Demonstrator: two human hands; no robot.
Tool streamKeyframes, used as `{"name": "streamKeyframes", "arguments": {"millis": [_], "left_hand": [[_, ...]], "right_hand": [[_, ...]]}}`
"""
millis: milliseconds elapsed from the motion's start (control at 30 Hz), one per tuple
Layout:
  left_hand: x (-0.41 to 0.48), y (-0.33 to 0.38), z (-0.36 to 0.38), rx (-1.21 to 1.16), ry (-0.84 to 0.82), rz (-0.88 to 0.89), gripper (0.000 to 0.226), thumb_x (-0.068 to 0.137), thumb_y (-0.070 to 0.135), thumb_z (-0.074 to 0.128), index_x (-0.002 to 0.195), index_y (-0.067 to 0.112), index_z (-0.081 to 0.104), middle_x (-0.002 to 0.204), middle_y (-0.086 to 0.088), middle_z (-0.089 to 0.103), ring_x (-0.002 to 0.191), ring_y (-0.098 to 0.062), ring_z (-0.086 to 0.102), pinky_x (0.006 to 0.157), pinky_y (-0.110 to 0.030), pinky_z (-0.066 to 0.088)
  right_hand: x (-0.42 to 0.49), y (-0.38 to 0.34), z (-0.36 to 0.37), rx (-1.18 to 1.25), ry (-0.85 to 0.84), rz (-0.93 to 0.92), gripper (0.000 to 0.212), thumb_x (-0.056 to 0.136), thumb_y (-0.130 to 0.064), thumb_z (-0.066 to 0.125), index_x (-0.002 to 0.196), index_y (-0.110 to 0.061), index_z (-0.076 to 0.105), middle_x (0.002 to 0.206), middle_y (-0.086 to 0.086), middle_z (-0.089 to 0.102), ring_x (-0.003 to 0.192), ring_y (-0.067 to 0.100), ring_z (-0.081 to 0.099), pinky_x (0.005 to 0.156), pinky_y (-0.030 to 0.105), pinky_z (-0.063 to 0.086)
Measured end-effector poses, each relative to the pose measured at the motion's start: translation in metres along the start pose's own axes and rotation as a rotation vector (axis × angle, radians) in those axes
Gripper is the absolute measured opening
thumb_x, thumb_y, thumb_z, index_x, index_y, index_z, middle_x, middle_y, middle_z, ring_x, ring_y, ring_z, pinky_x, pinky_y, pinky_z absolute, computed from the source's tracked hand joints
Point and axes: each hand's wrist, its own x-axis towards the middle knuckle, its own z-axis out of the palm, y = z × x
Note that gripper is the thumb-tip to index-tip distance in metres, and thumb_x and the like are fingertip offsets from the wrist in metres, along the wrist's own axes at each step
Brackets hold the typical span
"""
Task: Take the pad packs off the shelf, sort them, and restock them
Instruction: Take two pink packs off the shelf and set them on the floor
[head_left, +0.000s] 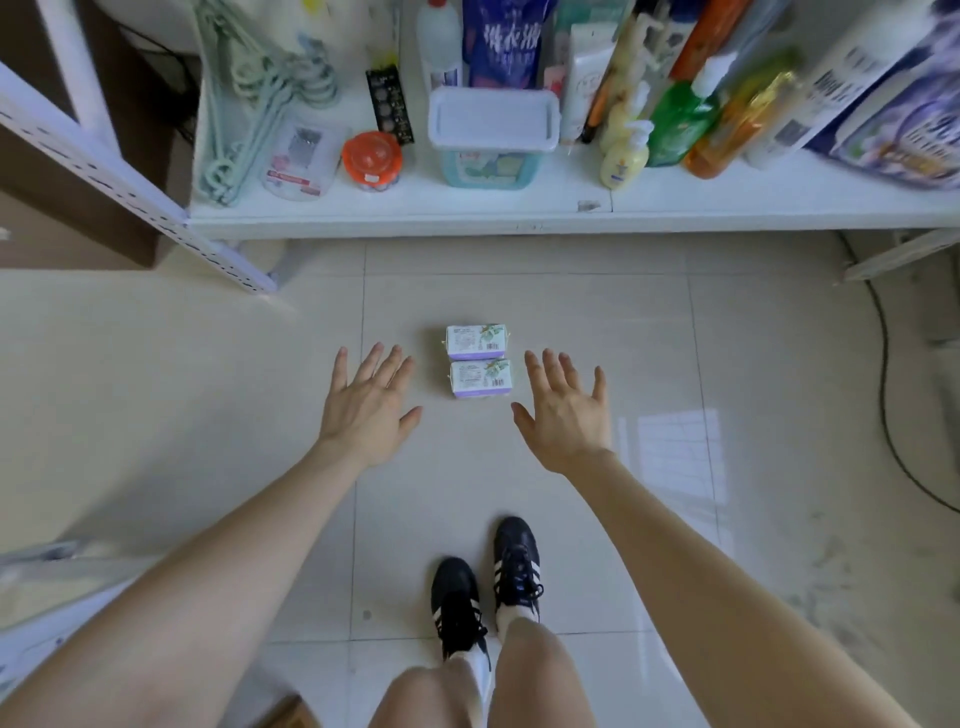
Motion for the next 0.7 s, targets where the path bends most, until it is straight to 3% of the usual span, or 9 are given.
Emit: {"name": "streamKeyframes", "arguments": {"millis": [233,700], "left_hand": [[-0.061,-0.014,-0.15,-0.015,0.157,-0.005,0.069,0.096,0.056,0.025,0.154,0.02,0.013,0.162,0.002,0.008,0.149,-0.017,0.0,0.116,-0.051,-0.009],[-0.156,-0.061,-0.447,0.031,0.65,-0.077,0.069,0.096,0.06,0.023,0.154,0.024,0.009,0.162,0.0,0.003,0.149,-0.019,-0.001,0.117,-0.053,-0.009]], "right_hand": [[-0.047,-0.015,-0.15,-0.003,0.183,0.021,0.066,0.097,-0.051,0.03,0.152,-0.019,0.01,0.158,0.005,0.021,0.146,0.022,0.017,0.115,0.055,0.009],[-0.114,-0.036,-0.454,0.003,0.628,-0.048,0.065,0.098,-0.052,0.027,0.152,-0.019,0.013,0.159,0.006,0.019,0.147,0.024,0.016,0.115,0.055,0.012]]}}
